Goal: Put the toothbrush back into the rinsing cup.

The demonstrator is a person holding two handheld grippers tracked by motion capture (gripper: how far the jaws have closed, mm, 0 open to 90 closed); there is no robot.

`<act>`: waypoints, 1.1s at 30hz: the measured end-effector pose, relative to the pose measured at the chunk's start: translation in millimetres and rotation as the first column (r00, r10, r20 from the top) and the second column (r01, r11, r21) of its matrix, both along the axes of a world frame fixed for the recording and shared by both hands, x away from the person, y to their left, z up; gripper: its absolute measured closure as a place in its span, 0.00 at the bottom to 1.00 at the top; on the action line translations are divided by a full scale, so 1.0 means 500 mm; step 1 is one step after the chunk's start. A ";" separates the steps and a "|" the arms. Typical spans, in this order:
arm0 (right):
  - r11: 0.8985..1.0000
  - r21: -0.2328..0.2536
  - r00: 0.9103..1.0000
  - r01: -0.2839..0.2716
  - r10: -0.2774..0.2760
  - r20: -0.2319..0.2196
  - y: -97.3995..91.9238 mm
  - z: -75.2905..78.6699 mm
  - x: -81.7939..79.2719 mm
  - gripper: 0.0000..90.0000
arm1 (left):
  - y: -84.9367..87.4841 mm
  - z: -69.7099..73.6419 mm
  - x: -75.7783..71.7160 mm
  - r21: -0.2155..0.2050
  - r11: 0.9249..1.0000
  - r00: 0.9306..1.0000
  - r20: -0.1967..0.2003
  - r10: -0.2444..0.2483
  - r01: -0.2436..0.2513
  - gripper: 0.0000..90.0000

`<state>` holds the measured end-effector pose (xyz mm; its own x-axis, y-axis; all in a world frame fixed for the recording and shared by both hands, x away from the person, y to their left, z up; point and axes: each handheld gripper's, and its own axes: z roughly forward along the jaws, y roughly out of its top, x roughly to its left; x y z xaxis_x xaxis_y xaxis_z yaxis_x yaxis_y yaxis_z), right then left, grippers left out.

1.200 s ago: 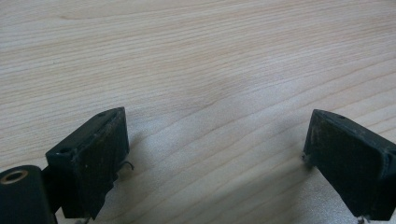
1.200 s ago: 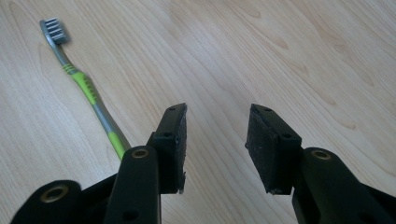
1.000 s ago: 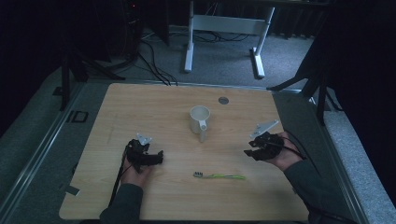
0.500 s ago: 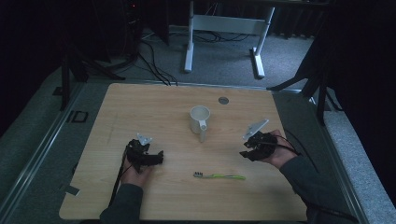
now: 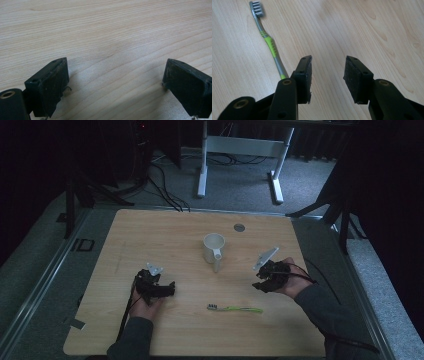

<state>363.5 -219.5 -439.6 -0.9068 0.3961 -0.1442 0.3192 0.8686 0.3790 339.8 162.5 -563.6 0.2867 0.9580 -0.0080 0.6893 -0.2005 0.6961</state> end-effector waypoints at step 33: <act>0.990 -0.079 0.992 -0.119 0.115 -0.046 0.068 -0.007 0.005 0.69 | -0.001 0.000 0.000 0.000 1.000 1.000 -0.001 -0.001 0.001 0.08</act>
